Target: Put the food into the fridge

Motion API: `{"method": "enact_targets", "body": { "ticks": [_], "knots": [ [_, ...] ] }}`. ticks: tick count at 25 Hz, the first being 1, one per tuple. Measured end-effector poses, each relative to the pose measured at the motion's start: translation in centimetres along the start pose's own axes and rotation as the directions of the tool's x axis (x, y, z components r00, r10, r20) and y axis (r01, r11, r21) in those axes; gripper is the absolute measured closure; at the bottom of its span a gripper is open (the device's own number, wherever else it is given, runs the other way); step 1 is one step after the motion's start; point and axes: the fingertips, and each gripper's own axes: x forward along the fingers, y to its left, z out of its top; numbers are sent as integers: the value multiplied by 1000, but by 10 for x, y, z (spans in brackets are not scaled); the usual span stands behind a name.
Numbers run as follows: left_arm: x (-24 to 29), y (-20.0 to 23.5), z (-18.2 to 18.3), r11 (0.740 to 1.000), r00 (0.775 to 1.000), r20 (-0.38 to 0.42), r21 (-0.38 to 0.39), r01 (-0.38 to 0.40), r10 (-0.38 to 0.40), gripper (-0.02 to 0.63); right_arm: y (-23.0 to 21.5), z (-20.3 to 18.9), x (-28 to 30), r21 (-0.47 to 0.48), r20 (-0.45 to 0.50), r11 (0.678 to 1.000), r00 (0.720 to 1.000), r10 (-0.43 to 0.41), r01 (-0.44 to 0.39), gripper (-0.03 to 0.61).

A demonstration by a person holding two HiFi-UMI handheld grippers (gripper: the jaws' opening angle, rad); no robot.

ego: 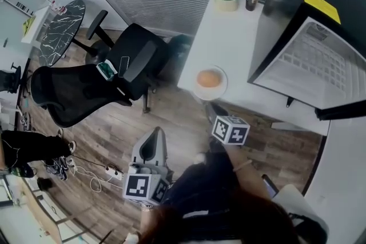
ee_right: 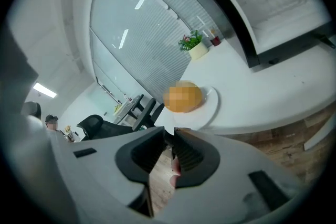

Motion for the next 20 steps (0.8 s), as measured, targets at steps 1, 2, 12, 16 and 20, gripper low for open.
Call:
{"method": "enact_targets", "body": {
  "ticks": [1, 2, 12, 16, 20],
  "knots": [
    [0, 0, -1, 1000, 1000, 1, 0, 0, 0, 614, -1, -1, 1, 13, -2, 1000, 1000, 3, -3, 522],
    [0, 1, -2, 1000, 1000, -1, -1, -4, 4, 614, -1, -2, 2, 25, -4, 1000, 1000, 8, -8, 522],
    [0, 6, -2, 999, 999, -30, -22, -40, 39, 614, -7, -13, 14, 165, -35, 986, 999, 36, -30, 500],
    [1, 6, -4, 999, 999, -22, -25, -34, 34, 614, -10, -14, 18, 219, -34, 975, 998, 56, -48, 486],
    [0, 9, -8, 999, 998, -43, 1, -54, 54, 614, -14, -14, 23, 286, -25, 956, 997, 72, -62, 483]
  ]
}}
